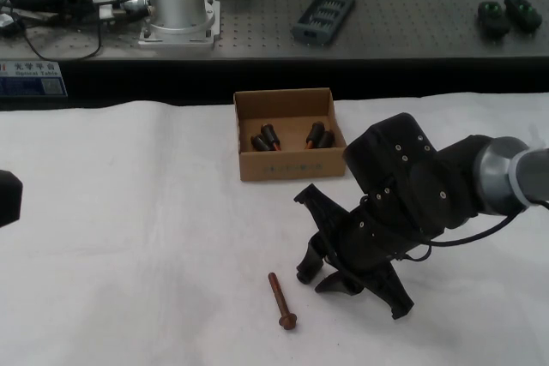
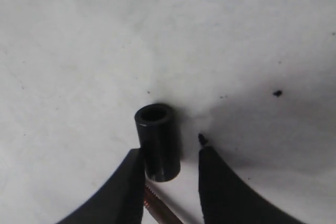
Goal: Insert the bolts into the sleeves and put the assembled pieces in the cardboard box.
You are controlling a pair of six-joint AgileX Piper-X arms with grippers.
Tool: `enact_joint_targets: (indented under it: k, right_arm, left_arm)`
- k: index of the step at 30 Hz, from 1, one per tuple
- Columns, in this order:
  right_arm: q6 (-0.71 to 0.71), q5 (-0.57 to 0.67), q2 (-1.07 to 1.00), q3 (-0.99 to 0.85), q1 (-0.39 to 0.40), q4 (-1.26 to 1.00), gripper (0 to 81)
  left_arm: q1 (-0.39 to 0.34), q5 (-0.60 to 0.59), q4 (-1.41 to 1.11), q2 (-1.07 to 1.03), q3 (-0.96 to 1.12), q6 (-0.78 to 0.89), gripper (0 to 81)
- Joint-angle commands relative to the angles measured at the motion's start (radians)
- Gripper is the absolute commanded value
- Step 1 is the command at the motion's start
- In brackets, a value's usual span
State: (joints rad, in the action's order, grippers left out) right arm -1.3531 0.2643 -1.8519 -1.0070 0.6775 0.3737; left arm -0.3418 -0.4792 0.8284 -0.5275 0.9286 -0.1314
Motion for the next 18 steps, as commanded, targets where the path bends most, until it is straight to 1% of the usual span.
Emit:
enact_joint_targets:
  k: [1,6,12,18]
  right_arm:
    - [0.014,0.000,-0.005,0.002,0.005,0.039,23.9]
    - [0.016,0.002,-0.011,-0.001,0.012,0.039,23.9]
    - [0.048,0.062,-0.064,-0.050,0.012,0.044,23.9]
    - [0.099,0.058,-0.094,-0.105,0.012,0.129,23.9]
  left_arm:
    - [0.001,0.005,-0.016,-0.003,0.001,-0.011,0.7]
    - [0.001,0.005,-0.016,-0.003,0.001,-0.011,0.7]
    - [0.001,0.005,-0.016,-0.003,0.001,-0.011,0.7]
    - [0.001,0.005,-0.016,-0.003,0.001,-0.011,0.7]
